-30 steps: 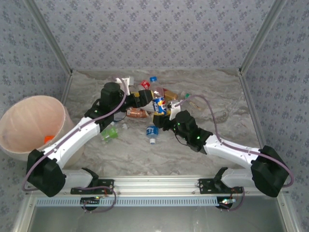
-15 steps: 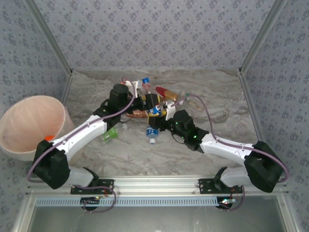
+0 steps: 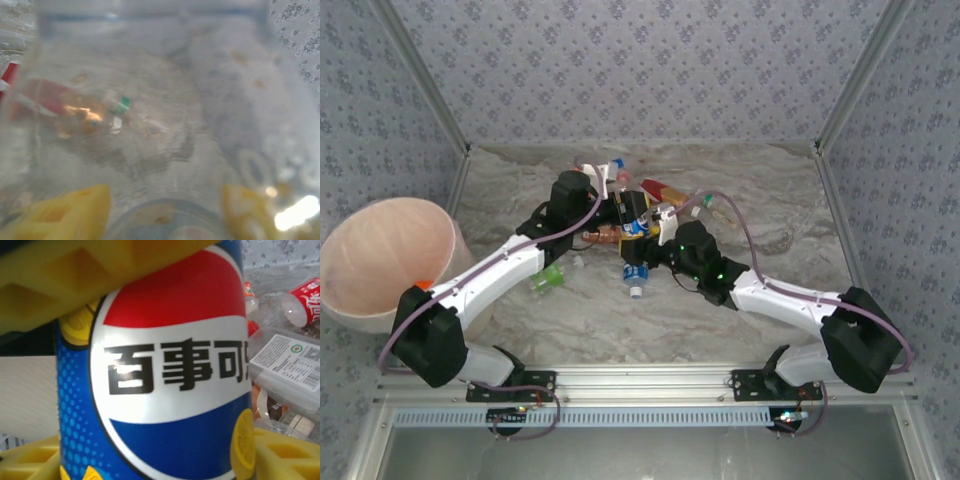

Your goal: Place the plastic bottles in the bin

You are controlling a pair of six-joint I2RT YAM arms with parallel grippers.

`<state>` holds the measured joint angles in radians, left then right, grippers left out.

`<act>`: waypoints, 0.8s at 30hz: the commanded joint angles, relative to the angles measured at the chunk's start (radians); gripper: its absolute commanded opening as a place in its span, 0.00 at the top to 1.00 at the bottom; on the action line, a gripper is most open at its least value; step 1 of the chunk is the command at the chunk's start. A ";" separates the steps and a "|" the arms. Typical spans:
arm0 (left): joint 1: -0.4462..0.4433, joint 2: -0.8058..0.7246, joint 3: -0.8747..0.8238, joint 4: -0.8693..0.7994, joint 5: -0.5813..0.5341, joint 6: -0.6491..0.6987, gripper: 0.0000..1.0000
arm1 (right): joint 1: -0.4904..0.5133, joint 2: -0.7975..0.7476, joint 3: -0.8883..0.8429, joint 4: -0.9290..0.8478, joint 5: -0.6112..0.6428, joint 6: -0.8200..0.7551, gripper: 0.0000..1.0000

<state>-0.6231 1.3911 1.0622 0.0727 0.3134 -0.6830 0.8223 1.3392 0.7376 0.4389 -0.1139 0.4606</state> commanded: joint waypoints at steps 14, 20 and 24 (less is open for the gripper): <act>0.002 -0.131 0.106 -0.248 -0.253 0.191 0.41 | -0.123 -0.135 0.037 -0.143 -0.175 -0.101 0.00; 0.007 -0.198 0.179 -0.413 -0.490 0.276 0.42 | -0.172 -0.184 -0.032 -0.177 0.146 0.001 0.00; 0.023 -0.246 0.237 -0.522 -0.635 0.339 0.42 | -0.220 -0.199 -0.056 -0.266 0.291 0.111 0.00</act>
<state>-0.6140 1.1912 1.2411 -0.3435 -0.1585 -0.4236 0.6273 1.1625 0.7055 0.2581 0.0120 0.4747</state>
